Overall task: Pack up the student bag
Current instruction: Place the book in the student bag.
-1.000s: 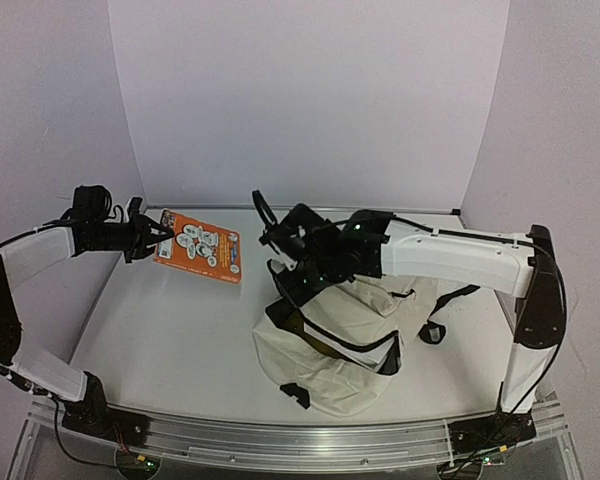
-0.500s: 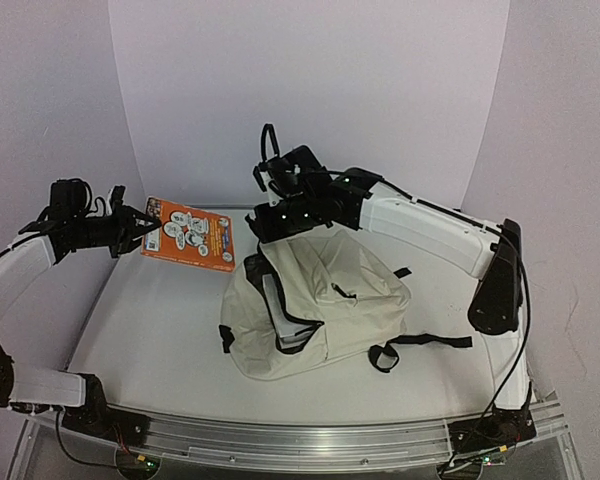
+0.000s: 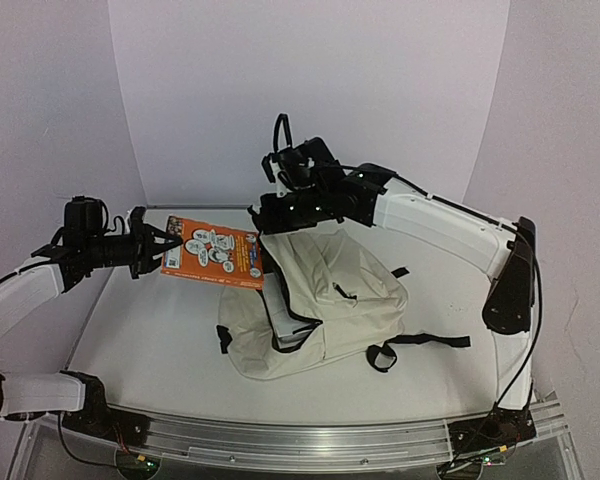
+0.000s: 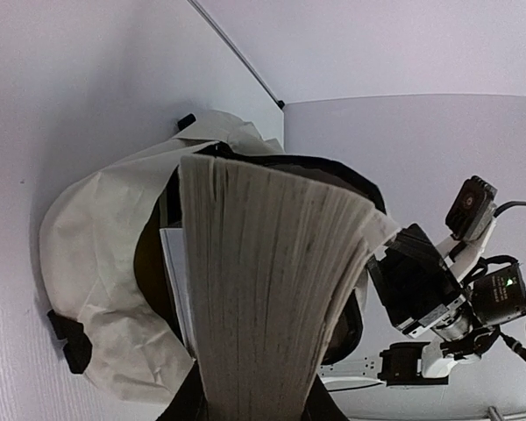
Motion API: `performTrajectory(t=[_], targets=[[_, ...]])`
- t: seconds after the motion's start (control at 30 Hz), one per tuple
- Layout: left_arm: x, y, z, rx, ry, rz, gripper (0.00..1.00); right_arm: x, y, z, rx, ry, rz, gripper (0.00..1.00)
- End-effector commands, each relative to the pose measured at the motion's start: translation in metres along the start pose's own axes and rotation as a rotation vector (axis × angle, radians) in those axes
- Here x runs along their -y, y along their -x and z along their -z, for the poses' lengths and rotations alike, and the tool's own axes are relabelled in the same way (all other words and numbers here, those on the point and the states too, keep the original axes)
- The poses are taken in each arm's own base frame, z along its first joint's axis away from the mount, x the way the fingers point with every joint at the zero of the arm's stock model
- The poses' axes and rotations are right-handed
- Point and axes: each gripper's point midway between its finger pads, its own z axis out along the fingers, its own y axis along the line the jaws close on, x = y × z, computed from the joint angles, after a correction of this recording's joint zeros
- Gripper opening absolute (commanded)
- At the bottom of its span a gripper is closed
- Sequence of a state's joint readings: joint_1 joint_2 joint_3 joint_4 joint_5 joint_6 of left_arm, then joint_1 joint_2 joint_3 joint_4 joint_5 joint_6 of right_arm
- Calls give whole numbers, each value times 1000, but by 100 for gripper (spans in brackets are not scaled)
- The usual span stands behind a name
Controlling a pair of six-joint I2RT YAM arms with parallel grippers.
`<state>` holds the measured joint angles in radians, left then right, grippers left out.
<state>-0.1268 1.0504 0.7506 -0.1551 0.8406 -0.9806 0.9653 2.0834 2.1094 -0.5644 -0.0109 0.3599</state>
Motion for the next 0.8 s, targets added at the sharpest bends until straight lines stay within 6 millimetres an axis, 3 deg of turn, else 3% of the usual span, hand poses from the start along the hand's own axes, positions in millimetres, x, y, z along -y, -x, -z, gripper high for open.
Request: performTrajectory(t=[0.0,0.27,0.5,0.77], targets=[[41,-2,-14,7,-135,-84,0,-35,99,90,345,147,-65,0],[28,-8,-31,0,-106,-54,0,-31,105,109,388,149,-87,0],[26,-26,-58,-25,-79,-50,0,-30,117,124,448,150,-108,0],[19,-45,-90,-19,-45,-10,0,-28,124,124,484,132,-112,0]])
